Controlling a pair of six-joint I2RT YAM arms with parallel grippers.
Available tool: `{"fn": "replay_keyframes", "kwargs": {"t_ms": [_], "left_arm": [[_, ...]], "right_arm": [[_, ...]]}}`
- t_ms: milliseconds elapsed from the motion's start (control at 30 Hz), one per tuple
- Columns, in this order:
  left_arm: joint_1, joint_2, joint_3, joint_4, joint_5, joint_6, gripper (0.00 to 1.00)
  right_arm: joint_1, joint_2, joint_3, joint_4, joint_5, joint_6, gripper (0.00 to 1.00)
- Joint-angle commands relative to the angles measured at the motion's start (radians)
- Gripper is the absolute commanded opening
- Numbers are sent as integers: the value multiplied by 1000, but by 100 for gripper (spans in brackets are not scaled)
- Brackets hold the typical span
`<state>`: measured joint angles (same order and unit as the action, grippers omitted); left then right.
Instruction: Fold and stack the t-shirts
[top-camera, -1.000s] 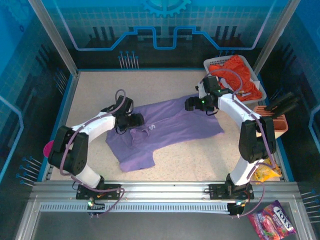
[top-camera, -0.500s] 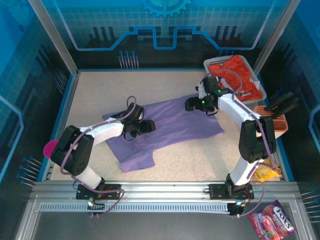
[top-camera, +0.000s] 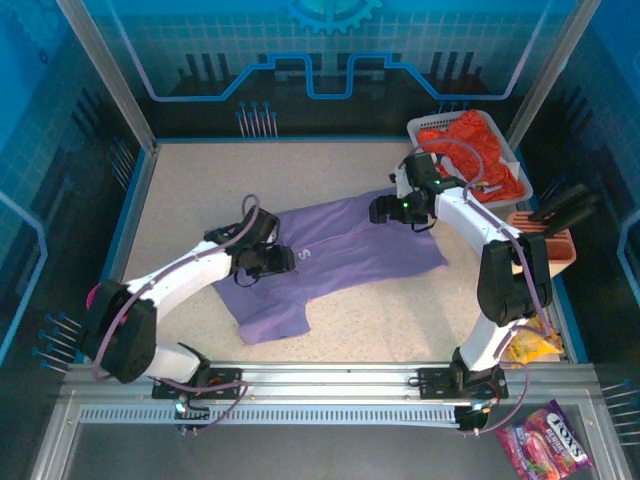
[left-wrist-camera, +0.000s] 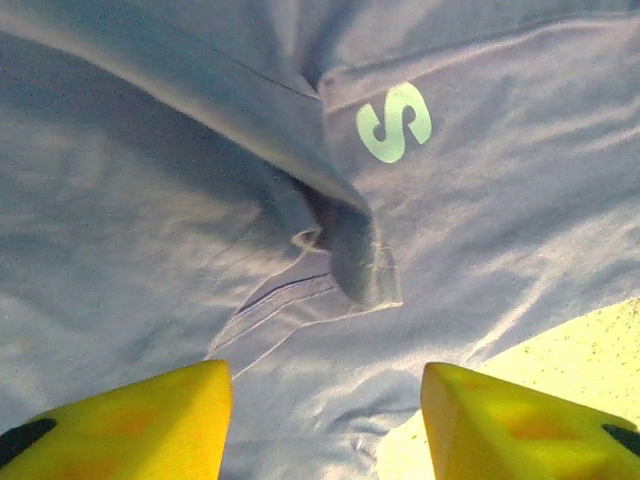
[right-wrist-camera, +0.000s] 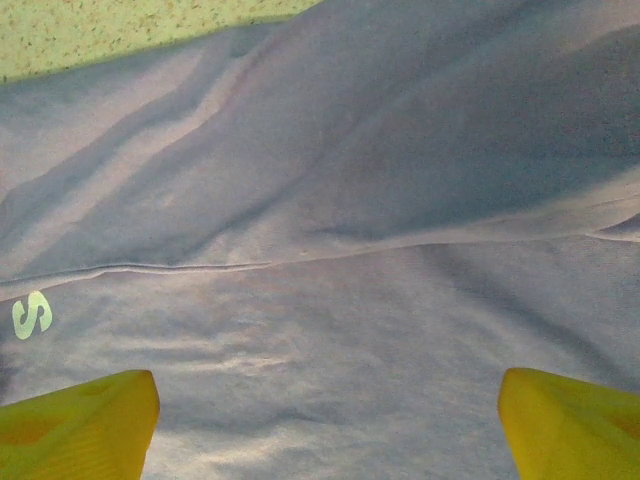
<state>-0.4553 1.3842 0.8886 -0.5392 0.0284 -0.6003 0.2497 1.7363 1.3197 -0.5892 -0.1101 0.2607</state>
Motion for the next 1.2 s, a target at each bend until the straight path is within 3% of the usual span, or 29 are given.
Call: {"fn": "replay_keyframes", "kwargs": {"t_ms": [0, 100, 167, 233, 400, 567, 800, 1167], "left_arm": [[25, -57, -36, -136, -28, -39, 46], [56, -67, -98, -108, -12, -69, 45], [81, -52, -131, -71, 16, -80, 56], [121, -27, -139, -45, 45, -78, 58], [241, 17, -8, -7, 56, -17, 62], [324, 202, 188, 1, 88, 38, 62], [402, 431, 235, 81, 148, 20, 57], [469, 650, 523, -156, 23, 161, 59]], "right_arm": [[30, -15, 34, -35, -11, -11, 89], [31, -13, 38, -32, -16, -7, 87], [31, -11, 42, -32, -16, -3, 85], [33, -6, 44, -27, -18, 0, 83], [32, 29, 99, -32, -32, 7, 81], [36, 118, 182, -27, -69, 27, 82], [36, 270, 288, -40, -89, 43, 81], [19, 455, 440, -123, -58, 79, 81]]}}
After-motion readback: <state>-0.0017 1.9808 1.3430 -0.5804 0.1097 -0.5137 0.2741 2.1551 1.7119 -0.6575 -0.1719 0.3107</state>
